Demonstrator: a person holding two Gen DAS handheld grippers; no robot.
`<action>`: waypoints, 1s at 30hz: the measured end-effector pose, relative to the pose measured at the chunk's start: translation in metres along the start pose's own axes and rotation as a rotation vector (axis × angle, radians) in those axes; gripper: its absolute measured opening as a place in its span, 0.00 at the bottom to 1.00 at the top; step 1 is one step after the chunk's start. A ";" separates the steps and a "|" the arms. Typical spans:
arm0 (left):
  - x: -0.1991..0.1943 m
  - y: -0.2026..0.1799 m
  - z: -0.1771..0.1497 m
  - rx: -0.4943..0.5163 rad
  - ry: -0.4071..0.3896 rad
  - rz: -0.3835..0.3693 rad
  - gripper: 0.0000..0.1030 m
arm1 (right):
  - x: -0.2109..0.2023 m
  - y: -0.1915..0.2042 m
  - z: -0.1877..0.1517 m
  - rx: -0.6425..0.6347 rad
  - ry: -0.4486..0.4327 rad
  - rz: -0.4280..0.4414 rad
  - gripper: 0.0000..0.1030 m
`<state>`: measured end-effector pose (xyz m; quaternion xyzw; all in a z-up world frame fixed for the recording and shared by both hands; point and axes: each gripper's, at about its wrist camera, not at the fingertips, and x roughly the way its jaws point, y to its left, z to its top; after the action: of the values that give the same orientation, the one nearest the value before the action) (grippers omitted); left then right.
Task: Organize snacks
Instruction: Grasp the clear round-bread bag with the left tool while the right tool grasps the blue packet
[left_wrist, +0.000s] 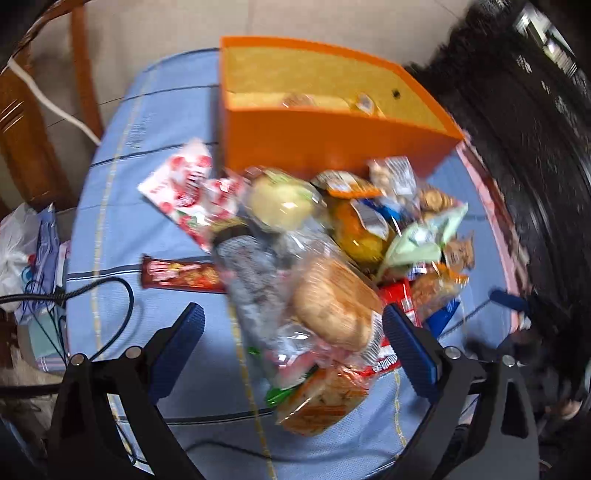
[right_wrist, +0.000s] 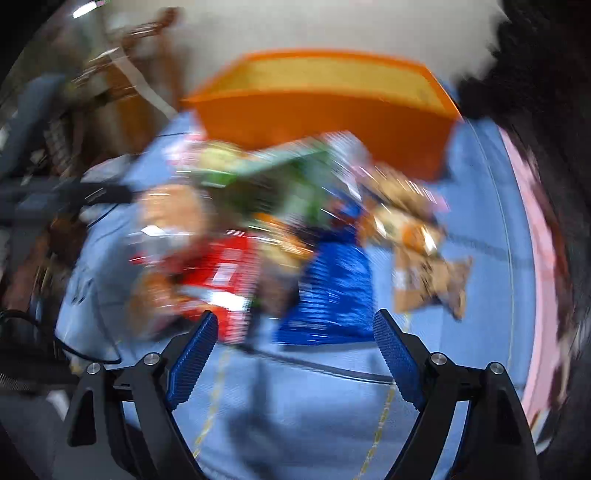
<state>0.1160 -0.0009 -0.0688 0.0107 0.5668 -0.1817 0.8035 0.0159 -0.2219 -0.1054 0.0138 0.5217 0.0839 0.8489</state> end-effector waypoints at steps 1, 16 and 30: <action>0.004 -0.003 -0.002 0.010 0.006 0.006 0.92 | 0.013 -0.011 0.000 0.050 0.016 -0.023 0.81; 0.013 -0.012 -0.003 0.064 0.025 0.042 0.92 | 0.056 -0.032 0.009 0.097 0.142 -0.052 0.44; 0.054 -0.061 -0.006 0.226 0.117 0.003 0.43 | 0.001 -0.065 -0.018 0.199 0.077 -0.011 0.44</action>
<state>0.1082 -0.0718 -0.1086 0.1127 0.5887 -0.2423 0.7629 0.0085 -0.2866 -0.1222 0.0920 0.5598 0.0276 0.8230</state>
